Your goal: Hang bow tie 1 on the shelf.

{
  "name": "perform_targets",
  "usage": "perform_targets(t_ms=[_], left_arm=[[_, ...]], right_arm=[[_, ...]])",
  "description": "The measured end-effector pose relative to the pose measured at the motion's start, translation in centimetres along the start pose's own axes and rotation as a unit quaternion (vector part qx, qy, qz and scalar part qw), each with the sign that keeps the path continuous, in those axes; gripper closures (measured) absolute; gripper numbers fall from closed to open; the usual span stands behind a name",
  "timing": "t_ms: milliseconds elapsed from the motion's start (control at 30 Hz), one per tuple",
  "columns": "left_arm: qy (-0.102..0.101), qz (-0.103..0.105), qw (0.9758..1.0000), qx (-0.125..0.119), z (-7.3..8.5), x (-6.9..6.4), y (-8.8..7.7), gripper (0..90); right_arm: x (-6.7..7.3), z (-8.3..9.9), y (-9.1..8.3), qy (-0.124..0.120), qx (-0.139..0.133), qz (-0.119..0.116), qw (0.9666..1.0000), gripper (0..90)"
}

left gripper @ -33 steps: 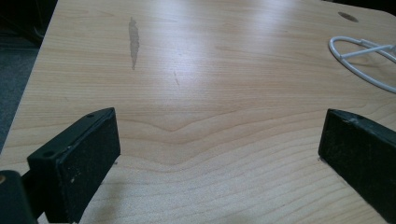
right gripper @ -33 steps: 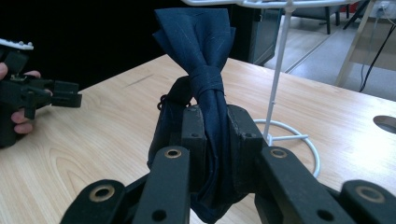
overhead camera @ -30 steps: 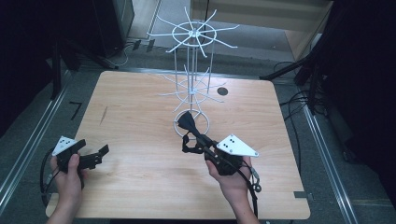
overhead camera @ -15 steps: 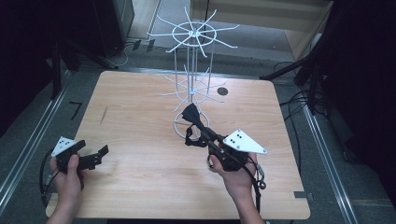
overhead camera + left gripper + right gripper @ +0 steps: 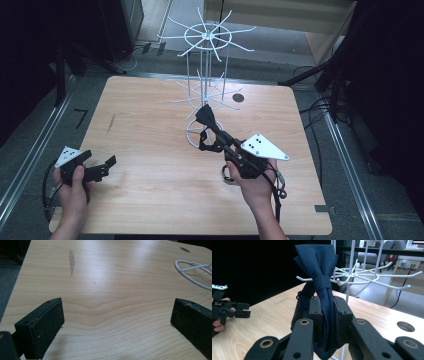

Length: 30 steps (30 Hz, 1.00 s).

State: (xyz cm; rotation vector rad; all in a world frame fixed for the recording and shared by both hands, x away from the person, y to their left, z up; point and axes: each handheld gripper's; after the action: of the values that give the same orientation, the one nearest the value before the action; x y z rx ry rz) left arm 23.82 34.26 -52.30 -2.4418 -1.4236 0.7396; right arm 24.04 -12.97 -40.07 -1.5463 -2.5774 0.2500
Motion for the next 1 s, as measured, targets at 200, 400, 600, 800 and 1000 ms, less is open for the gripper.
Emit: perform_targets(t_ms=[200, 400, 600, 800, 1000], left_arm=[[0.002, 0.0, 1.0, 0.003, 0.0, 0.0, 0.1, 0.0], [0.002, 0.0, 1.0, 0.003, 0.0, 0.0, 0.1, 0.0], [0.002, 0.001, 1.0, 0.003, 0.0, 0.0, 0.1, 0.0], [0.002, 0.001, 1.0, 0.003, 0.0, 0.0, 0.1, 0.0], [0.002, 0.001, 1.0, 0.003, 0.0, 0.0, 0.1, 0.0]], right_arm=[[0.0, -0.6, 0.5, -0.004, -0.003, 0.0, 1.0, 79.5], [0.3, -1.2, 0.9, -0.009, -0.008, -0.001, 0.9999, 79.5], [-0.1, -1.3, 1.3, -0.002, -0.009, 0.005, 1.0, 79.4], [-0.8, -1.4, 1.5, 0.01, -0.011, 0.013, 0.9998, 79.3], [-1.6, -1.3, 1.9, 0.025, -0.01, 0.015, 0.9995, 79.1]])
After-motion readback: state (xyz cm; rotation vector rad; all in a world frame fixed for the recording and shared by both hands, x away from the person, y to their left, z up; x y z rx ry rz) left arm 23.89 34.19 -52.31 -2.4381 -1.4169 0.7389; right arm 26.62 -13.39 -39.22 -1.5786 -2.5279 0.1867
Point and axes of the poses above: each handheld gripper's, and its own axes: y roughly forward along the jaws, z roughly out of its underside, x roughly to its left, and after that the axes turned 13 degrees about z, right-handed
